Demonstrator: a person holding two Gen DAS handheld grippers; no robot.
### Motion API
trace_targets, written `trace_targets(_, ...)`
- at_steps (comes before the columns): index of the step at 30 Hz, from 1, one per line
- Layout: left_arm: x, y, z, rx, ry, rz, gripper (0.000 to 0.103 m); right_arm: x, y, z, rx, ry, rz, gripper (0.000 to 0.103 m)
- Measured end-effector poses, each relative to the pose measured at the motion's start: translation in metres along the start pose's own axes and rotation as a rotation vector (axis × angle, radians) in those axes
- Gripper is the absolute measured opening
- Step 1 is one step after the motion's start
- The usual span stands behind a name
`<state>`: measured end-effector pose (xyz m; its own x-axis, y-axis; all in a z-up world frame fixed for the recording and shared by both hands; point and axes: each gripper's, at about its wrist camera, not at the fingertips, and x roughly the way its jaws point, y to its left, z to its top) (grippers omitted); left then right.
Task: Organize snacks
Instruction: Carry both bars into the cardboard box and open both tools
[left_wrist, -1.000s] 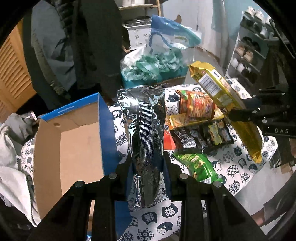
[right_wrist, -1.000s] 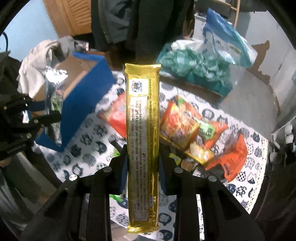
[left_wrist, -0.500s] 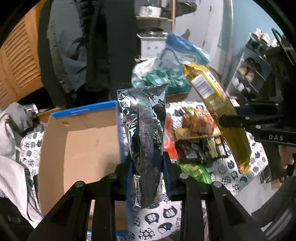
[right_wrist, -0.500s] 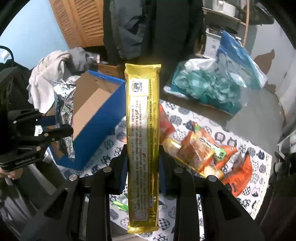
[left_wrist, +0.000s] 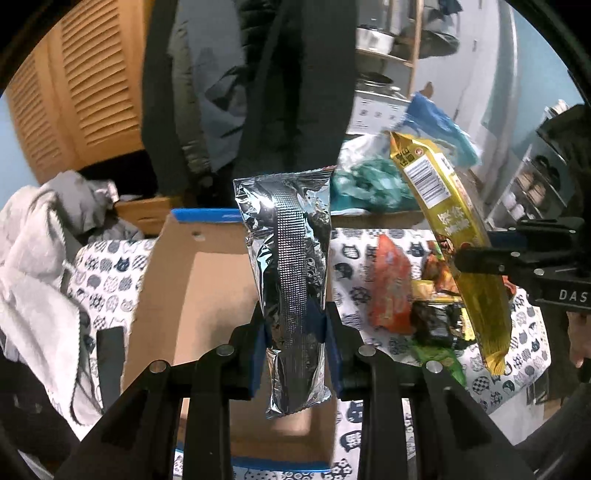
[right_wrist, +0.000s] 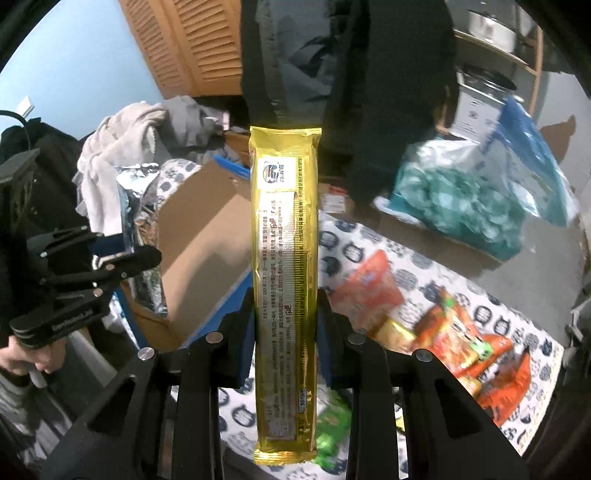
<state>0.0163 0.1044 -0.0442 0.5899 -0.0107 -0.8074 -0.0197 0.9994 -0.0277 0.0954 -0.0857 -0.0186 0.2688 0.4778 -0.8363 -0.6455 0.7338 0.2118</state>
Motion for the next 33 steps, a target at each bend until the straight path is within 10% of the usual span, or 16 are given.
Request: trace_targets(33,0.052,0.072,-0.038,-0.123,0.184,0.128,0.03,0.129,0.073,0.054,0.053,0.228,0.12,0.031)
